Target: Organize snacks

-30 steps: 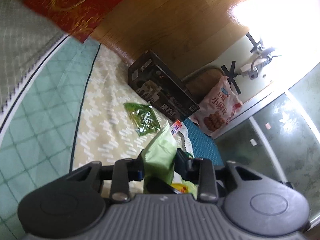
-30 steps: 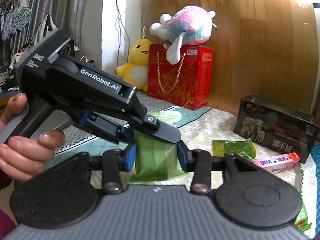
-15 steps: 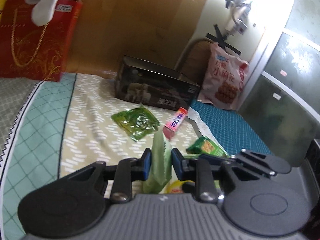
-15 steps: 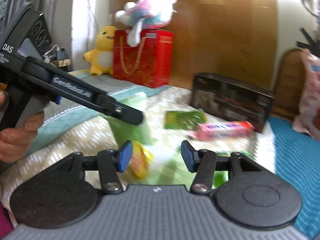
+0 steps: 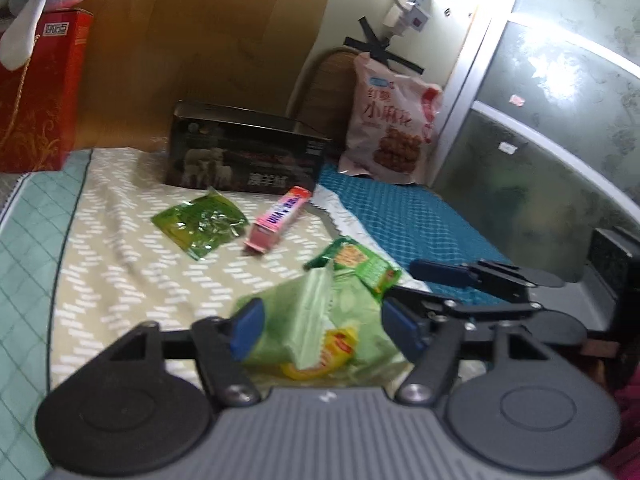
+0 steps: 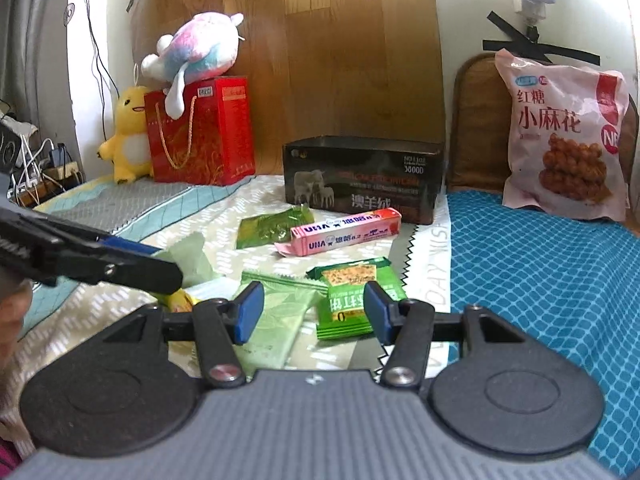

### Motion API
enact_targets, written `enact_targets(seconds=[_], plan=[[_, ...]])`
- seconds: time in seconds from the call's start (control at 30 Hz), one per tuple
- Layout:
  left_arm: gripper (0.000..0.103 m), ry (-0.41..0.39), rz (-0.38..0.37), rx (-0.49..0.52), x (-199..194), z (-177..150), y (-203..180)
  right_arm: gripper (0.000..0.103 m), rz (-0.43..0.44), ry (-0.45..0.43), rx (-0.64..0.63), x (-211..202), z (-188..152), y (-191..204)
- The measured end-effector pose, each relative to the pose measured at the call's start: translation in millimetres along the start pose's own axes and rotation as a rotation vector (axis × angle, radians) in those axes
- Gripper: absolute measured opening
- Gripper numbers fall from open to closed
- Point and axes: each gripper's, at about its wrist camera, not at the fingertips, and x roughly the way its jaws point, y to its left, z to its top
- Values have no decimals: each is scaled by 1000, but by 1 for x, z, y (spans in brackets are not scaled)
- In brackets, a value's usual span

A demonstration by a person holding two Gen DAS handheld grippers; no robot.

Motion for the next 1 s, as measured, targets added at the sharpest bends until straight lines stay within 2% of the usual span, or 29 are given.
enact_targets(seconds=[0.17, 0.33, 0.47, 0.6, 0.7, 0.8, 0.83, 0.9, 0.93, 0.97, 1.0], plan=[[76, -26, -53, -42, -16, 1, 7, 58, 49, -11, 2, -3, 1, 2], [75, -79, -80, -236, -37, 11, 47, 58, 140, -17, 53, 0, 16, 6], [73, -87, -46, -381, -42, 12, 81, 58, 222, 20, 138, 18, 32, 13], [73, -64, -20, -421, -38, 6, 92, 58, 285, 84, 167, 39, 36, 27], [73, -40, -15, -421, -33, 0, 94, 57, 276, 122, 126, 49, 33, 36], [73, -20, -20, -425, -26, -2, 98, 56, 224, 94, 67, 46, 35, 33], [73, -13, -24, -428, -23, -2, 99, 56, 176, 74, 27, 44, 35, 31], [73, -2, -32, -432, -19, -3, 100, 57, 11, 33, -96, 46, 33, 31], [73, 5, -35, -432, -18, -4, 100, 57, -48, 38, -117, 49, 33, 28], [73, 14, -37, -431, -14, -3, 99, 57, -39, 46, -84, 48, 33, 21], [73, 21, -39, -429, -12, -3, 98, 57, 11, 54, -21, 45, 35, 12]])
